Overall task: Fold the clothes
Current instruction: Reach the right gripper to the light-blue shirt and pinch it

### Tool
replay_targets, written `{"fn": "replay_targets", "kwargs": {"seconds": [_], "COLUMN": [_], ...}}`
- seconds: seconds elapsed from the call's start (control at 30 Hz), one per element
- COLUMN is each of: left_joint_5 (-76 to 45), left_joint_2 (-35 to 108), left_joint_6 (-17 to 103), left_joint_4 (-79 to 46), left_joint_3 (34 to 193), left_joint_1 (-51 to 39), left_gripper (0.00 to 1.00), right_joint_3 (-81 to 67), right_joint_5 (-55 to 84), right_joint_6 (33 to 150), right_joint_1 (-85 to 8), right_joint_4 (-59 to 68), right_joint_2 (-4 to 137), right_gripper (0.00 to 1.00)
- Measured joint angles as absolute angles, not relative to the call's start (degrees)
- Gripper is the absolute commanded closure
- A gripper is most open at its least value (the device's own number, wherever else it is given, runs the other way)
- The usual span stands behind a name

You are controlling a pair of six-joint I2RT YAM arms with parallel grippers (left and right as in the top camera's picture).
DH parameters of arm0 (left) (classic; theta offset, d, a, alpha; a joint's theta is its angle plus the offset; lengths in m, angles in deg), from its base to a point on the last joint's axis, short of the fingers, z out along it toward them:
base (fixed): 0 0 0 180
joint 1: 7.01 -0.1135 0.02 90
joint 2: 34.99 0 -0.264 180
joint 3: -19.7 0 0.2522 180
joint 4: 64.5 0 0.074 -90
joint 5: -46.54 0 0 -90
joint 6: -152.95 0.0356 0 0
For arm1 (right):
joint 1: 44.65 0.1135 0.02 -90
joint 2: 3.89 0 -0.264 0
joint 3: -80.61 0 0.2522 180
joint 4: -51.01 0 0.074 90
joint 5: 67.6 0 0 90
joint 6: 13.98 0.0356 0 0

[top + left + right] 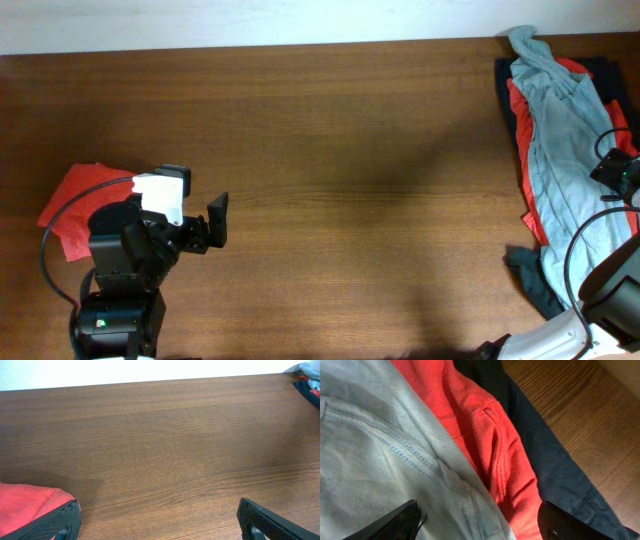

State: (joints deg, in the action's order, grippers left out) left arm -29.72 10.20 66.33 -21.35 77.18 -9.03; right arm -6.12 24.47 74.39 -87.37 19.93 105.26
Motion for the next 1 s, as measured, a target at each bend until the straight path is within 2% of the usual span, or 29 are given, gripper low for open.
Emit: {"fn": "replay_targets", "kwargs": {"seconds": [0.2,0.27,0.33,0.37,0.4,0.73,1.0], "left_joint_5": [-29.72,-29.72,-29.72,-29.72,-29.72,-29.72,-29.72], "left_joint_2": [10.2,10.2,10.2,10.2,10.2,10.2,10.2], "left_joint_6": [66.33,66.33,66.33,66.33,66.33,66.33,66.33], "left_joint_4": [-21.35,-21.35,-21.35,-21.35,-21.35,-21.37,-21.39], "left_joint_3": [77.18,77.18,77.18,77.18,77.18,77.18,77.18], "left_joint_1": [-9.03,-9.03,-9.03,-9.03,-9.03,-9.03,-9.03], "left_gripper": [0.01,0.01,0.01,0.01,0.01,0.01,0.01], "right_joint_3": [-6.12,-6.12,-6.12,-6.12,-6.12,-6.32,-8.52], "right_joint_5": [24.05,23.24,22.43,22.22,22.06,21.23,14.78], "right_joint_6": [74.22,74.22,73.82,73.87,73.95,75.22,76.27], "right_joint_1": [-87.37,-87.37,-87.37,-87.37,-87.37,-87.37,-84.73], "right_joint_4": [20.63,20.74,20.91,21.0,21.09,20.82,16.28], "right_joint_2": [107.44,108.23,108.6,108.62,108.62,107.97,98.02], "right_gripper": [0.36,0.52,0.78,0.87,0.9,0.87,0.87]}}
